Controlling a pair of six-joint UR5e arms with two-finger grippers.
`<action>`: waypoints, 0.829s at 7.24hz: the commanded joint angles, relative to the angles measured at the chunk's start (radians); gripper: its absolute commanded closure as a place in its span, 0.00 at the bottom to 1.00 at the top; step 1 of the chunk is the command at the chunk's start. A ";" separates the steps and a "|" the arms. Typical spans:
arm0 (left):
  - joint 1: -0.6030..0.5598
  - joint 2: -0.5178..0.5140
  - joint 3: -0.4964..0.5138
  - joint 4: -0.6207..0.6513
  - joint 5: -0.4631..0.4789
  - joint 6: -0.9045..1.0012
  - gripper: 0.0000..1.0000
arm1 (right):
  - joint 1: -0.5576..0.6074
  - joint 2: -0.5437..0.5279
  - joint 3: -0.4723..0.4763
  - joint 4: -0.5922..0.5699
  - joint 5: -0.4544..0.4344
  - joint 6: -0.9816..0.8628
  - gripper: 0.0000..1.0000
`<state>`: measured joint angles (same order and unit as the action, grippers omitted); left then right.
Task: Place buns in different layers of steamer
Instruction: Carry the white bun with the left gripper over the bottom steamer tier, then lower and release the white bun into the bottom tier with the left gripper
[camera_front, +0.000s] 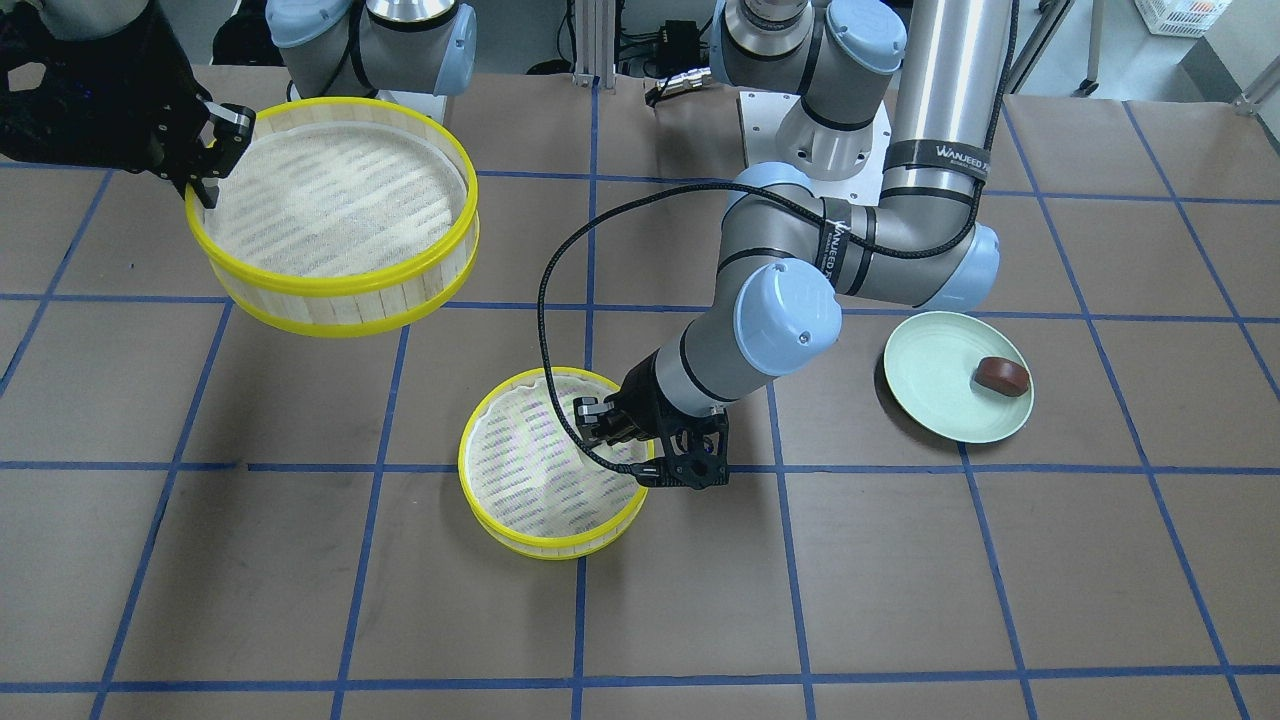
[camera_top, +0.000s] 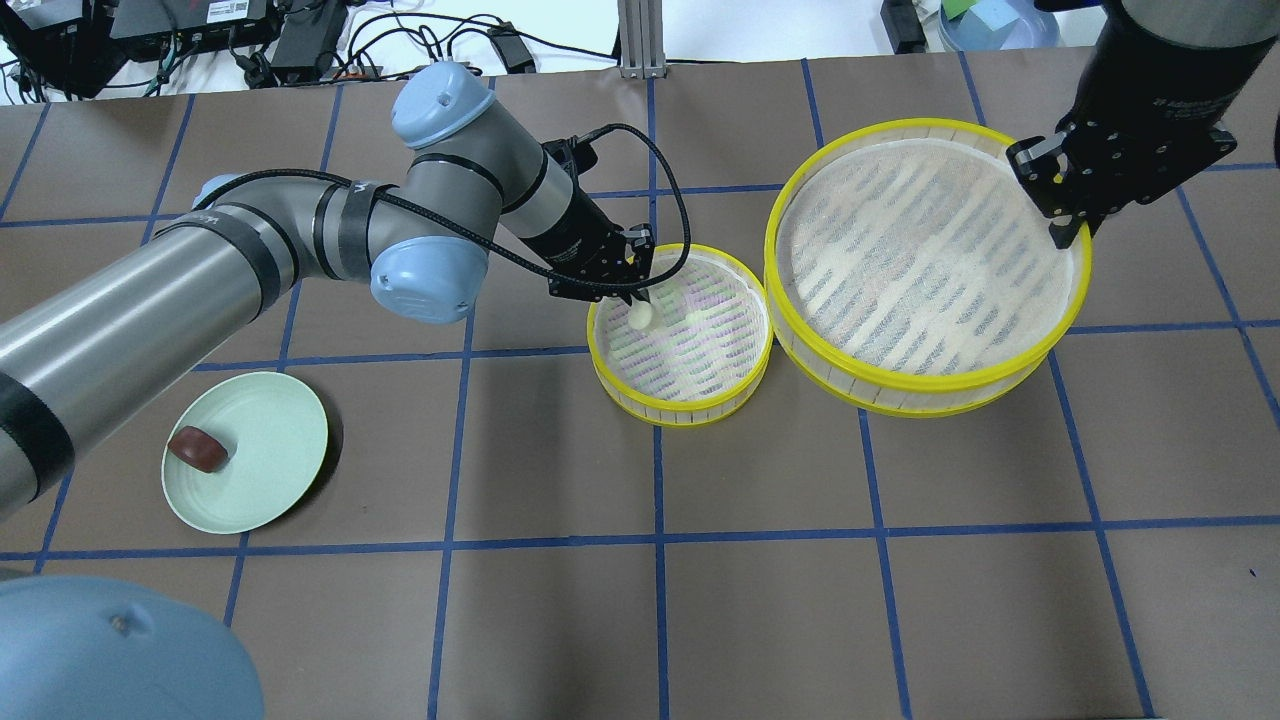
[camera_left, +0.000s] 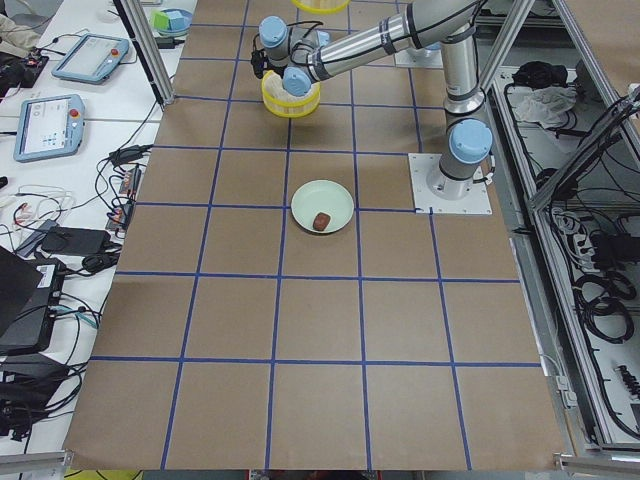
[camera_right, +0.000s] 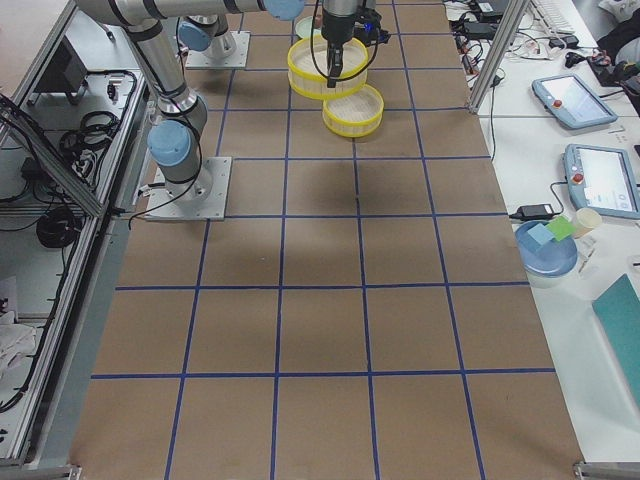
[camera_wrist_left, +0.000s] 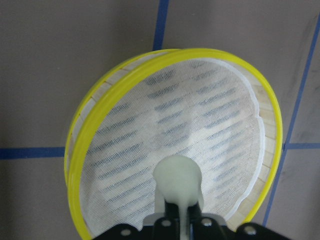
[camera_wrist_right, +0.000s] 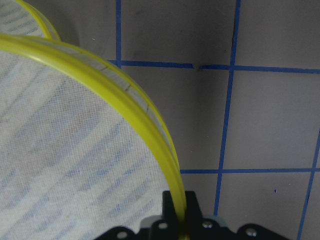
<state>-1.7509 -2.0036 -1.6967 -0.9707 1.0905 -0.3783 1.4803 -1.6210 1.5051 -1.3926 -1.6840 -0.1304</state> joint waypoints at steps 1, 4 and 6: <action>-0.002 -0.009 0.002 0.021 -0.004 -0.036 0.07 | 0.000 0.001 0.001 0.000 0.001 0.000 1.00; -0.002 -0.003 0.003 0.023 0.000 -0.060 0.00 | -0.021 0.006 0.001 0.001 0.000 0.005 1.00; -0.002 0.018 0.008 0.024 0.006 -0.065 0.00 | -0.022 0.006 0.001 0.007 -0.002 0.005 1.00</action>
<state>-1.7539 -1.9995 -1.6916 -0.9472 1.0928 -0.4440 1.4608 -1.6156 1.5064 -1.3893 -1.6848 -0.1260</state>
